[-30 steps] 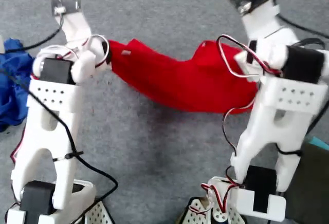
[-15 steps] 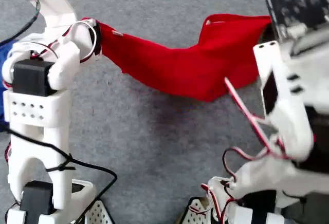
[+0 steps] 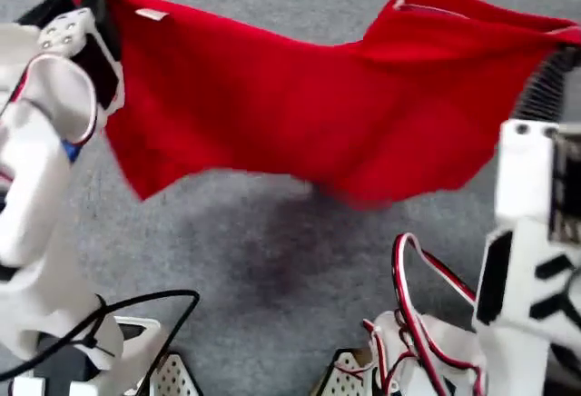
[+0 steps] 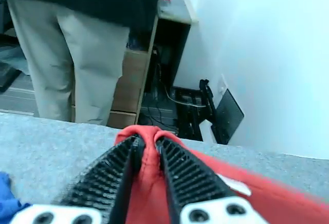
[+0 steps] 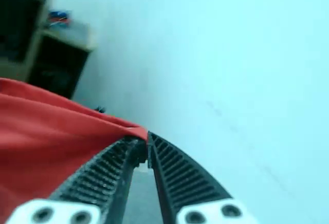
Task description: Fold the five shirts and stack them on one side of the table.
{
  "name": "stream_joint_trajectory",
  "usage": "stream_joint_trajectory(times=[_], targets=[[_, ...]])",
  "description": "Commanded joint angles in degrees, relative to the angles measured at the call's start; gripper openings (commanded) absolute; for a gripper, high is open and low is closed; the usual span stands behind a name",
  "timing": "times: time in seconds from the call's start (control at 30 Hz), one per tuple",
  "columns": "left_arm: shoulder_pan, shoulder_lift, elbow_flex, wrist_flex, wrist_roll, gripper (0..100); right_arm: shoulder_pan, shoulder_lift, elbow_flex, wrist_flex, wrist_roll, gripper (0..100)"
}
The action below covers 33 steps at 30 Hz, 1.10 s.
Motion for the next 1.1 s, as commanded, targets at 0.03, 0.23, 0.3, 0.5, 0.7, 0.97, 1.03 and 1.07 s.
stream_joint_trajectory(times=[0.03, 0.23, 0.3, 0.5, 0.7, 0.97, 1.03, 1.07], targets=[[-2.7, -0.7, -6.2, 7.3, -0.5, 2, 4.0, -0.1, -4.8, -1.4, -0.9, 0.4], [-6.9, -0.7, -16.0, 13.8, -3.3, 2, 3.9, -0.1, -13.5, -1.5, -0.7, 0.4], [-9.5, -0.7, -18.3, 14.1, -3.3, 2, 3.9, -0.1, -14.9, -2.7, -0.7, 0.4], [-14.2, -0.7, -19.3, 14.2, -3.3, 2, 0.7, -0.7, -15.1, -8.8, -0.7, 0.4], [-15.0, -0.7, -10.1, 14.2, -3.3, 2, -4.4, -0.9, -15.1, -12.6, 2.1, 0.5], [-15.1, -0.2, 9.0, 13.7, -3.3, 2, -4.7, -0.5, -15.0, -11.0, 6.3, 0.5], [-16.5, -0.2, 14.4, 12.1, -3.3, 2, -4.7, -0.4, -14.6, -9.8, 6.8, 0.5], [-17.3, -0.5, 17.4, 10.4, -3.2, 2, -4.8, -0.1, -13.6, -9.3, 7.2, 0.5]])
